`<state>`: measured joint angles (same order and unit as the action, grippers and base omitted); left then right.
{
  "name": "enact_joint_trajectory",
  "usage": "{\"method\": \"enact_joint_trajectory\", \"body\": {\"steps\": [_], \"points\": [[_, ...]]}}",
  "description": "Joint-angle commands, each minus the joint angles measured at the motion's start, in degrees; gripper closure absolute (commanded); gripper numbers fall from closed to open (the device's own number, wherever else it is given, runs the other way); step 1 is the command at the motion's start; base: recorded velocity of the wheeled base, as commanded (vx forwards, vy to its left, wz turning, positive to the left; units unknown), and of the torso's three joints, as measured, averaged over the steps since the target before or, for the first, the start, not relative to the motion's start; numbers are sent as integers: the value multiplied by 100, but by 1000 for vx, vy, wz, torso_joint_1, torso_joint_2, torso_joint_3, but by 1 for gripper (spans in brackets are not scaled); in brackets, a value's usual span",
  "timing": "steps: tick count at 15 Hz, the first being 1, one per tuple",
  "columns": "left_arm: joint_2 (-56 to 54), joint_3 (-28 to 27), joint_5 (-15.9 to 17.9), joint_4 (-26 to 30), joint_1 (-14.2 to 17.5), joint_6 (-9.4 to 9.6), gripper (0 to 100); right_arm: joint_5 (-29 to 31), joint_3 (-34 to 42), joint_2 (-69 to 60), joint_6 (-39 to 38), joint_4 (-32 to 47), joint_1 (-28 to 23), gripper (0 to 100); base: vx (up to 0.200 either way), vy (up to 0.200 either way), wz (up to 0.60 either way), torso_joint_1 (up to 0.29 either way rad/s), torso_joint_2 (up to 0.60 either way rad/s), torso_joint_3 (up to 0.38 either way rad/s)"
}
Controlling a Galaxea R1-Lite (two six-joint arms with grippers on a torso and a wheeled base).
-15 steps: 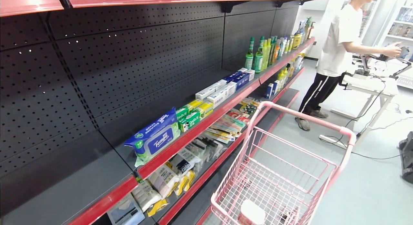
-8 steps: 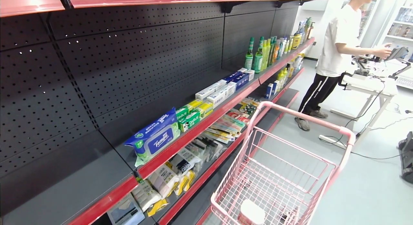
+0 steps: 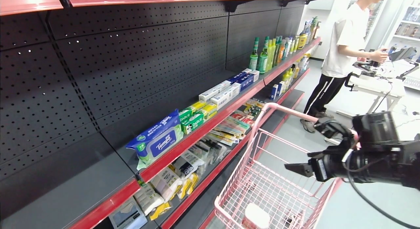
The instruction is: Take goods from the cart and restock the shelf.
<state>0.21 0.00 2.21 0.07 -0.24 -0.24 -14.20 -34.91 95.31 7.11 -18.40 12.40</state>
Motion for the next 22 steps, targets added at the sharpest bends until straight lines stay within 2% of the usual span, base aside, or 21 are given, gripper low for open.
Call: {"method": "enact_joint_trajectory", "body": {"steps": [1, 8, 13, 17, 22], "points": [[-3, 0, -1, 1, -2, -2, 0, -197, -191, 1579, 458, -226, 395, 0, 0, 0, 0, 0, 0, 0], [-3, 0, -1, 1, -2, -2, 0, -179, -279, 2308, 616, -243, 966, 0, 0, 0, 0, -71, 165, 87], [-3, 0, -1, 1, -2, -2, 0, -171, -226, 2563, 994, -569, 957, 0, 0, 0, 0, -140, 311, 172], [-3, 0, -1, 1, -2, -2, 0, -144, -191, 2519, 1038, -577, 940, 0, 0, 0, 0, -145, 342, 185], [-3, 0, -1, 1, -2, -2, 0, -171, -165, 2563, 1504, -569, 808, 0, 0, 0, 0, -147, 348, 199]]}}
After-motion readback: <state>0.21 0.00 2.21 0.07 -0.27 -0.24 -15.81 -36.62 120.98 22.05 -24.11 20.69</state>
